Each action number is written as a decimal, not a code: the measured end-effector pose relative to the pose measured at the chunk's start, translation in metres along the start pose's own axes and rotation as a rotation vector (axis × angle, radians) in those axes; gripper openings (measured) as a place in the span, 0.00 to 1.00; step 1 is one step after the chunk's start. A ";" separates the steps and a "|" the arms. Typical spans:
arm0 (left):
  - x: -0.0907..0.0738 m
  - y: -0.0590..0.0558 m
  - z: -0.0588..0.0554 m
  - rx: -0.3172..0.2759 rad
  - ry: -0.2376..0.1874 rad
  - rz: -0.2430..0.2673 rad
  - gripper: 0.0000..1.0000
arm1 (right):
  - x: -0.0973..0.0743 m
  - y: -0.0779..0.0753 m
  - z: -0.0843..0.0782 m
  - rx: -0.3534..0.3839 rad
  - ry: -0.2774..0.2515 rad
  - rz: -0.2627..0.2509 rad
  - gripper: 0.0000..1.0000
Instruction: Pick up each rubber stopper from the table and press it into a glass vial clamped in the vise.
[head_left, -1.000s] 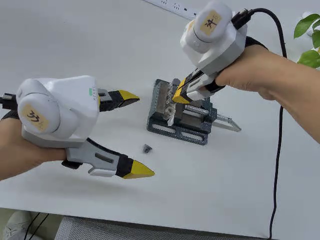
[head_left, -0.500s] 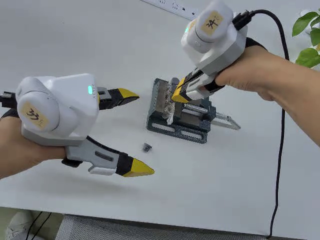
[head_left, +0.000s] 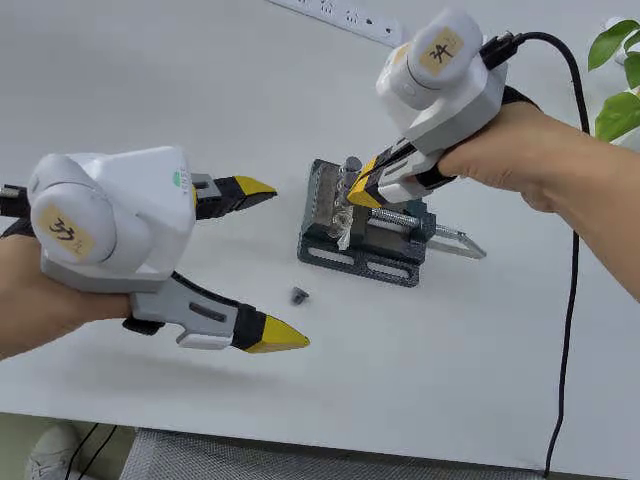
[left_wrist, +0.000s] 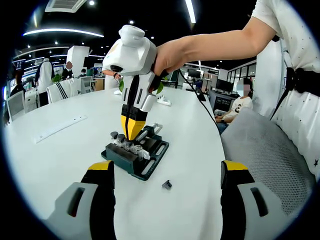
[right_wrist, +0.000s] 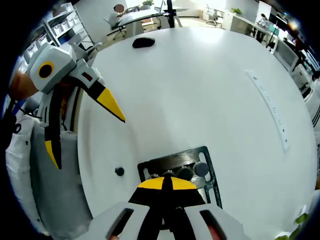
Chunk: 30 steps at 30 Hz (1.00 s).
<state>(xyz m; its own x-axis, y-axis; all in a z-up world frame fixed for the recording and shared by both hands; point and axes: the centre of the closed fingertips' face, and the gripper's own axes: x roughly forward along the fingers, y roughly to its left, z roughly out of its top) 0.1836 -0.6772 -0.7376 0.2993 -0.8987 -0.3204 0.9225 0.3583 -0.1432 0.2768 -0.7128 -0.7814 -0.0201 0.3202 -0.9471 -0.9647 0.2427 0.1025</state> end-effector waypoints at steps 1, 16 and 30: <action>0.000 0.000 0.001 0.000 -0.001 0.000 0.87 | 0.000 0.000 0.000 -0.002 -0.001 -0.001 0.00; -0.003 0.000 0.003 0.009 0.011 0.005 0.87 | -0.012 -0.002 0.000 -0.008 -0.047 -0.031 0.03; -0.009 0.000 0.007 0.019 0.033 0.019 0.89 | -0.034 0.005 -0.006 0.008 -0.137 -0.057 0.18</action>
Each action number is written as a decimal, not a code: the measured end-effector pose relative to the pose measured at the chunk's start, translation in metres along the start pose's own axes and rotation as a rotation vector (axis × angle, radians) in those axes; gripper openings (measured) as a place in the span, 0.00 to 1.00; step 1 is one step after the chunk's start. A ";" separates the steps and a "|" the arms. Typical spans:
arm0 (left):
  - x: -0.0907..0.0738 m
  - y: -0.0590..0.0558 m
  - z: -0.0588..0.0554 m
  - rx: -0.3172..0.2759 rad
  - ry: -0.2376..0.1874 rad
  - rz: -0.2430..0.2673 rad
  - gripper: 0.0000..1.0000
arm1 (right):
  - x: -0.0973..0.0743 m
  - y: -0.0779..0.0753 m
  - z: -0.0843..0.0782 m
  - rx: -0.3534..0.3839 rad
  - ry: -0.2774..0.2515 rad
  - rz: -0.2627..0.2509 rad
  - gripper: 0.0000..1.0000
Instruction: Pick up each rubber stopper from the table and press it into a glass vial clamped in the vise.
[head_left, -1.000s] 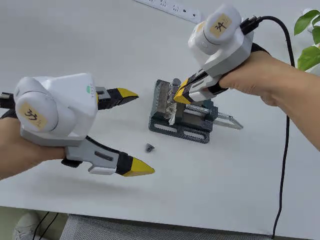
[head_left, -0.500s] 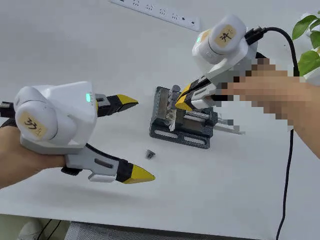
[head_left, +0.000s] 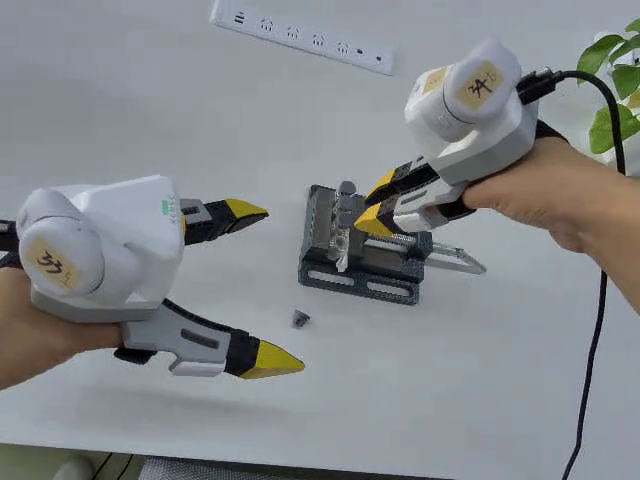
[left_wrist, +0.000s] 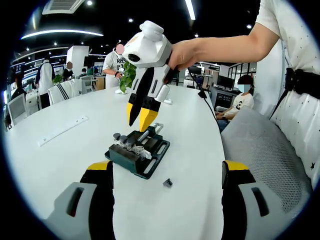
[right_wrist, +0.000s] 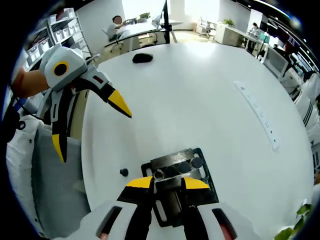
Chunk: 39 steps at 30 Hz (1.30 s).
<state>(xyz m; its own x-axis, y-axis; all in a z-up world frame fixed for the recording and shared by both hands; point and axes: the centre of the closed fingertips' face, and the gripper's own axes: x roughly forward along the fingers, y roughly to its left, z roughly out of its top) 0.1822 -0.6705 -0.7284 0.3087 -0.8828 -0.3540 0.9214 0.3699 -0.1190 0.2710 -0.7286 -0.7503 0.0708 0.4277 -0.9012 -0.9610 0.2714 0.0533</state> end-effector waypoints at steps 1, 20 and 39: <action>-0.001 0.000 0.000 0.000 0.002 0.002 0.89 | -0.001 0.000 0.000 0.001 -0.009 -0.001 0.18; -0.013 -0.001 0.005 0.005 0.034 0.033 0.92 | -0.026 0.026 -0.012 0.040 -0.215 0.021 0.42; -0.019 -0.005 0.004 0.004 0.054 0.038 0.94 | -0.035 0.069 -0.026 0.046 -0.396 0.084 0.62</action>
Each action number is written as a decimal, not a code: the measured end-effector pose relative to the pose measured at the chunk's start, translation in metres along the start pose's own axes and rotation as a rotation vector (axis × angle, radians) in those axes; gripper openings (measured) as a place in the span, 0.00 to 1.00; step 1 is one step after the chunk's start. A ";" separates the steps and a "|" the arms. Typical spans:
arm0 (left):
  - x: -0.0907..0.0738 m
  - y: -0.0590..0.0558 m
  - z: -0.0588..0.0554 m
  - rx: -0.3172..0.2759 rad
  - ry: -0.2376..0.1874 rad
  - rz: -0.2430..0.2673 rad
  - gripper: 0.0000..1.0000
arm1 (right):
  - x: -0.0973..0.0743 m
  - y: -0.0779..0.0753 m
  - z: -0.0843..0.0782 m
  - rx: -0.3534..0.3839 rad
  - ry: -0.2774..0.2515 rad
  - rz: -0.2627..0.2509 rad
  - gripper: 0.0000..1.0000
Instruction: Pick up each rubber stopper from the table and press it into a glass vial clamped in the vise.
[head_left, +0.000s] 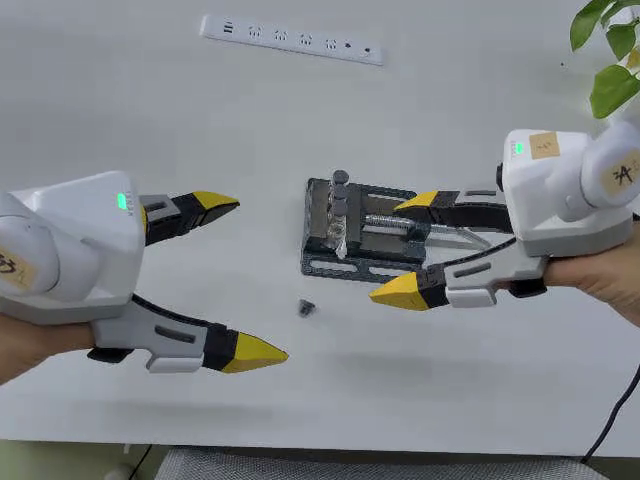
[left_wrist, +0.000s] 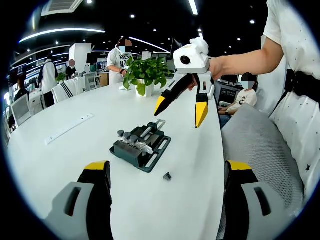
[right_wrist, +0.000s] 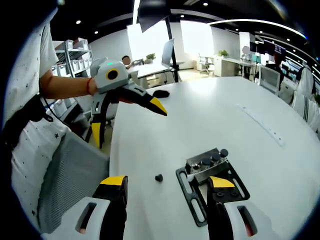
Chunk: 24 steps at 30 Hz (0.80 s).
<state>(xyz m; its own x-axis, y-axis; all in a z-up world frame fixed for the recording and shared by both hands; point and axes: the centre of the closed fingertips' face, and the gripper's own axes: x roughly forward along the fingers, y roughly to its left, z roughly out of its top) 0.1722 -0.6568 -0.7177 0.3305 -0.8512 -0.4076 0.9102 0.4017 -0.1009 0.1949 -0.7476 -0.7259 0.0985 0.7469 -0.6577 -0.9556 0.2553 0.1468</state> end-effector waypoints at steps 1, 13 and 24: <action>0.000 0.000 -0.001 0.001 0.002 0.000 0.95 | -0.001 0.002 -0.001 0.000 -0.010 0.001 0.63; -0.001 -0.002 -0.007 0.003 0.019 -0.004 0.96 | 0.001 0.014 -0.011 0.008 -0.093 0.005 0.58; 0.000 -0.006 -0.009 0.002 0.028 -0.011 0.95 | 0.017 0.016 -0.037 0.024 -0.089 0.006 0.47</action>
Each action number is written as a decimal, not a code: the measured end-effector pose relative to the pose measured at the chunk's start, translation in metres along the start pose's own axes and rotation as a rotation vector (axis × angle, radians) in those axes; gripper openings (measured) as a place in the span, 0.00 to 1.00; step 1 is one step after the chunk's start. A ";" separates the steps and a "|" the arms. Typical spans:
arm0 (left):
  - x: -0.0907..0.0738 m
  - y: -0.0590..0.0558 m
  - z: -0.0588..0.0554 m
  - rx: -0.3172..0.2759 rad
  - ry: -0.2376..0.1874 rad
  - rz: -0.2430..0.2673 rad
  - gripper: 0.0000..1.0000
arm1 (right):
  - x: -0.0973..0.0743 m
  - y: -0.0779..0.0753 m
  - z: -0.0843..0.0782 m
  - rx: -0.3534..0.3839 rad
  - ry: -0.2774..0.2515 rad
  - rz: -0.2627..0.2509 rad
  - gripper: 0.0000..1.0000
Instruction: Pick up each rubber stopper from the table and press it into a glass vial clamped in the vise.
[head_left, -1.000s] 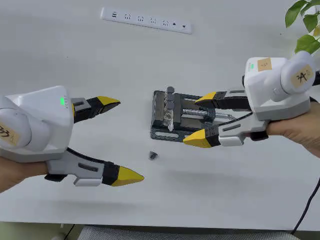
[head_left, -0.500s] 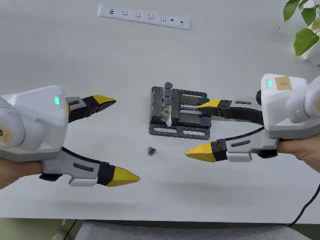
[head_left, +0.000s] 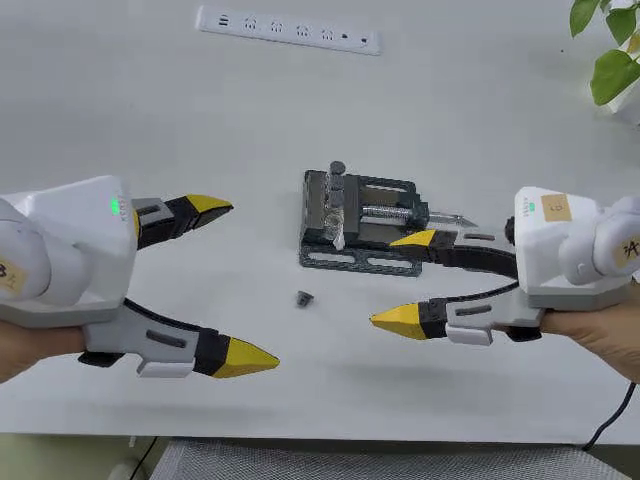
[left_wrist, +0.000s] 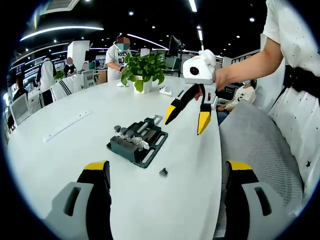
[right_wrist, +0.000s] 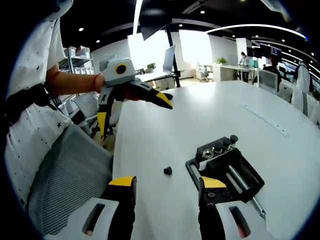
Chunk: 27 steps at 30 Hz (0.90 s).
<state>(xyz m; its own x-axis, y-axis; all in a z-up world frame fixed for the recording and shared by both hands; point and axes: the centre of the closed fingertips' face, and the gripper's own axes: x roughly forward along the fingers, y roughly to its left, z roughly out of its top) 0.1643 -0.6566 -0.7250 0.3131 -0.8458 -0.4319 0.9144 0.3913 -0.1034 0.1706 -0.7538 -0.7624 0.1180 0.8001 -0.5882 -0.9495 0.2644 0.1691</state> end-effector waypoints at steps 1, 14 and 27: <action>0.000 0.000 0.000 0.000 0.001 0.000 0.95 | 0.001 0.000 -0.001 0.000 0.003 -0.003 0.46; 0.000 -0.002 -0.001 -0.008 0.004 -0.001 0.94 | 0.024 0.003 -0.010 -0.010 0.013 0.006 0.31; 0.000 -0.001 -0.003 -0.018 0.006 -0.001 0.93 | 0.051 -0.004 -0.011 -0.050 0.051 0.030 0.13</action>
<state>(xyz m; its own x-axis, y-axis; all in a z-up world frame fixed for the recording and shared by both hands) 0.1624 -0.6562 -0.7278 0.3107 -0.8441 -0.4369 0.9099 0.3970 -0.1200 0.1771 -0.7201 -0.8020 0.0758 0.7780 -0.6236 -0.9658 0.2128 0.1482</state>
